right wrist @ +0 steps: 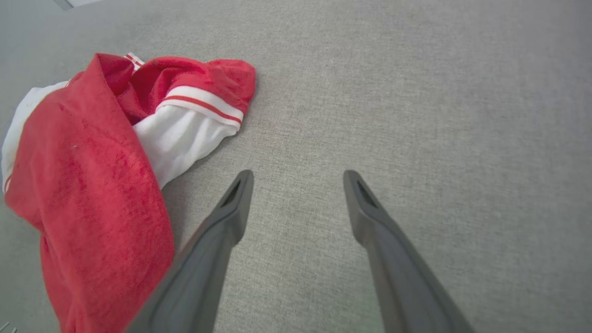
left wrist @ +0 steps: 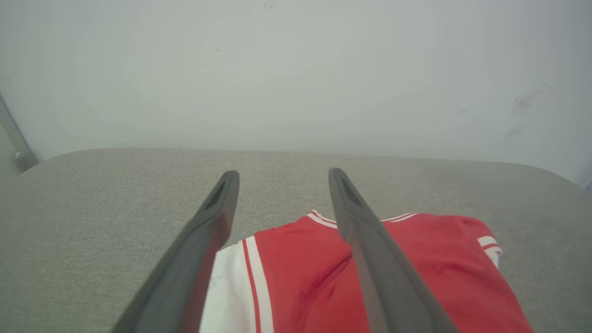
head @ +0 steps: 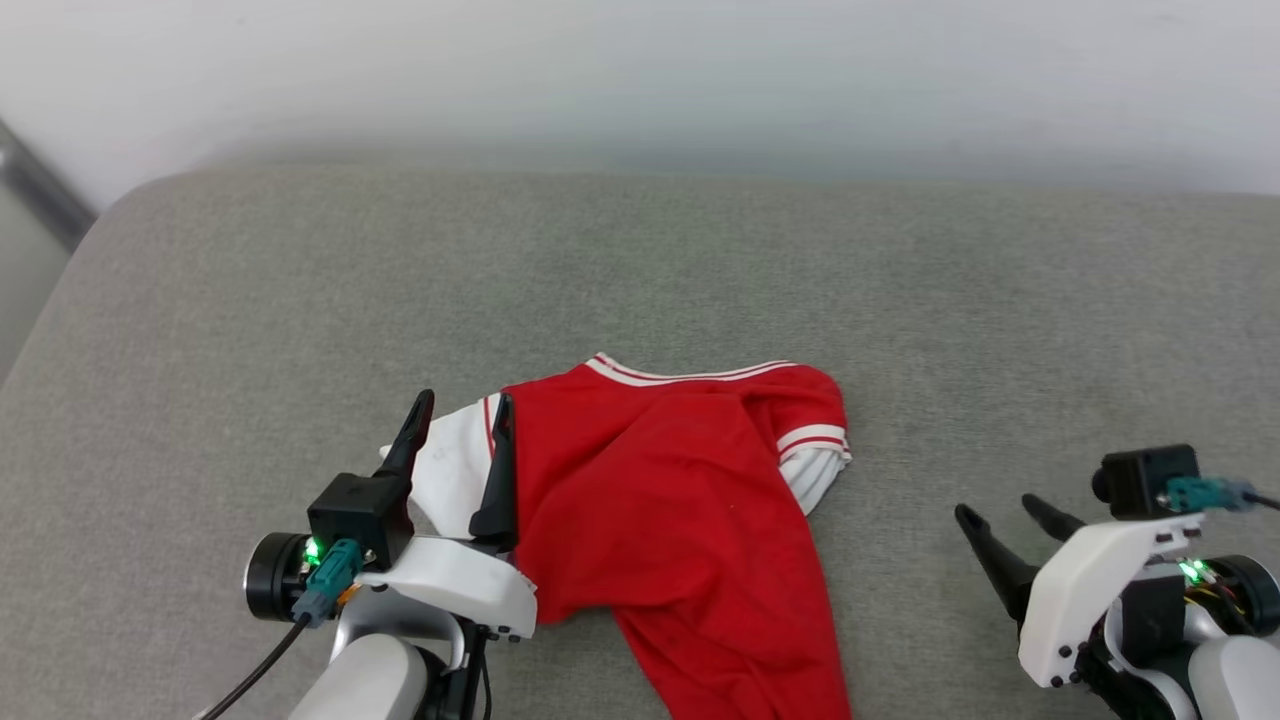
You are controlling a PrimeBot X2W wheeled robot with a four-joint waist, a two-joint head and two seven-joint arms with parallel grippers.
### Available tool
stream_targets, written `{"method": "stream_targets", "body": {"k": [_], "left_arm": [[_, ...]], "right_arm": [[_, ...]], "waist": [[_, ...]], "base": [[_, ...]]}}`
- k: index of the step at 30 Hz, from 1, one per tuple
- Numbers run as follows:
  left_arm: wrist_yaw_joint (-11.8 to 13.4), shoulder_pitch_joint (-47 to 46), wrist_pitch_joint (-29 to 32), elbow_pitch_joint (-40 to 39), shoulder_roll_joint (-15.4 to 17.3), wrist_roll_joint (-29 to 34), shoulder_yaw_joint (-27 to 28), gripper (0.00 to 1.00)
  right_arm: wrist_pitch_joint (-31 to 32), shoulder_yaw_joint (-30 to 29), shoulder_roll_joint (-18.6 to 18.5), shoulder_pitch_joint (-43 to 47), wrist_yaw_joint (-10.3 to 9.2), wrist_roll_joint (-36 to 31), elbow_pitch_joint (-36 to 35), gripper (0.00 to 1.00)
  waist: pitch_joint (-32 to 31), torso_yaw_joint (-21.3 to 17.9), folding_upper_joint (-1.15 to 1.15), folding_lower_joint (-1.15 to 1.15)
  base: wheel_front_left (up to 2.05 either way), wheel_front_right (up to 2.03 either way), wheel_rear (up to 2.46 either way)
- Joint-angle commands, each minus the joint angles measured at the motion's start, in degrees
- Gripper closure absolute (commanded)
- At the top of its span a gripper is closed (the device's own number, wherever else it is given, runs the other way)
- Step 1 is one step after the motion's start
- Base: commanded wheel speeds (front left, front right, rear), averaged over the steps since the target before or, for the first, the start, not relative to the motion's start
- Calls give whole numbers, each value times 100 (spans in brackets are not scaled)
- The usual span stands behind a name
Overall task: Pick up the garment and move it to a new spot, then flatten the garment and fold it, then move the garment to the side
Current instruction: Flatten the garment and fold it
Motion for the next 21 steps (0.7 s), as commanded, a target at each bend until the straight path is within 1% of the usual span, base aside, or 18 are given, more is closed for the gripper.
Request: {"method": "stream_targets", "body": {"k": [1, 5, 8, 15, 21], "left_arm": [[-12, -63, -32, -4, -32, 13, -4, 0], [-62, -180, -69, 36, -138, 13, -56, 0], [-116, -279, -108, 90, -222, 32, -87, 0], [-210, -469, -171, 230, -399, 97, -127, 0], [-260, -514, -193, 351, -486, 142, -93, 0]], "right_arm": [[222, 85, -82, -136, -2, 114, 67, 0], [934, 288, -253, -459, -2, 436, 261, 0], [1197, 520, -356, -739, -2, 610, 353, 0], [1382, 1088, -417, -1434, -2, 822, 743, 0], [1613, 1502, -294, -1726, -2, 997, 1442, 0]], "waist": [[91, 95, 0, 0], [274, 305, 0, 0], [425, 478, 0, 0], [703, 759, 0, 0], [807, 830, 0, 0]], "base": [[0, 0, 0], [0, 0, 0], [0, 0, 0], [0, 0, 0], [0, 0, 0]]}}
